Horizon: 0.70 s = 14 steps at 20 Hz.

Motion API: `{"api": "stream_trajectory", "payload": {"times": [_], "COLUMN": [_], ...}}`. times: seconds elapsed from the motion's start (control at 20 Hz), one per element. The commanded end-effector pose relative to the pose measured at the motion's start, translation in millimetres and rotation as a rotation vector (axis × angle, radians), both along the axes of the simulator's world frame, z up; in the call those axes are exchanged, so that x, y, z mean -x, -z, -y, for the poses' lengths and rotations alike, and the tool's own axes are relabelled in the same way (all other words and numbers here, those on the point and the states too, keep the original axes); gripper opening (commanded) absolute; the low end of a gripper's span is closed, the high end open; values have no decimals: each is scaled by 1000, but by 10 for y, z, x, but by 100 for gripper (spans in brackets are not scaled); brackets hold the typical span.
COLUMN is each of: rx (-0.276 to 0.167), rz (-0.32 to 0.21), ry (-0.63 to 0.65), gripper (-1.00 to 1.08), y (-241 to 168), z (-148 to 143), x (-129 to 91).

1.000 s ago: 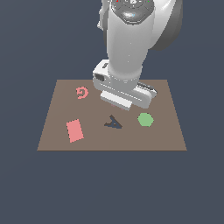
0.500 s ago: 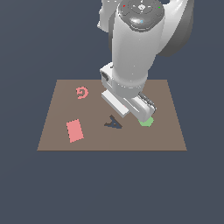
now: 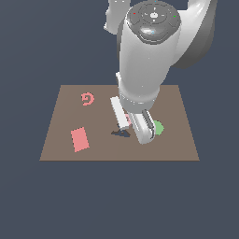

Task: Insert a designated object into the corresponding slot on a board.

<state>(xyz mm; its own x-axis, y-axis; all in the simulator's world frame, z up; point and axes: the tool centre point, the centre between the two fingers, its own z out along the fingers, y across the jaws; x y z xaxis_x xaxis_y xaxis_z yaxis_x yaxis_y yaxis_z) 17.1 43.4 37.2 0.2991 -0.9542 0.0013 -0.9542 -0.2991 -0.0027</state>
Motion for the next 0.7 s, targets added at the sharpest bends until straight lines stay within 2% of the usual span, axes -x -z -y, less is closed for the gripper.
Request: {"api": "stream_trajectory", "payload": {"times": [0.0, 0.35, 0.65], "rx": [0, -1, -1], "rz": [0, 0, 0], "ry": [106, 389, 584], "gripper": [-100, -100, -100], "y": [-6, -18, -25], "z": [18, 102, 189], "x": [-66, -228, -320]}}
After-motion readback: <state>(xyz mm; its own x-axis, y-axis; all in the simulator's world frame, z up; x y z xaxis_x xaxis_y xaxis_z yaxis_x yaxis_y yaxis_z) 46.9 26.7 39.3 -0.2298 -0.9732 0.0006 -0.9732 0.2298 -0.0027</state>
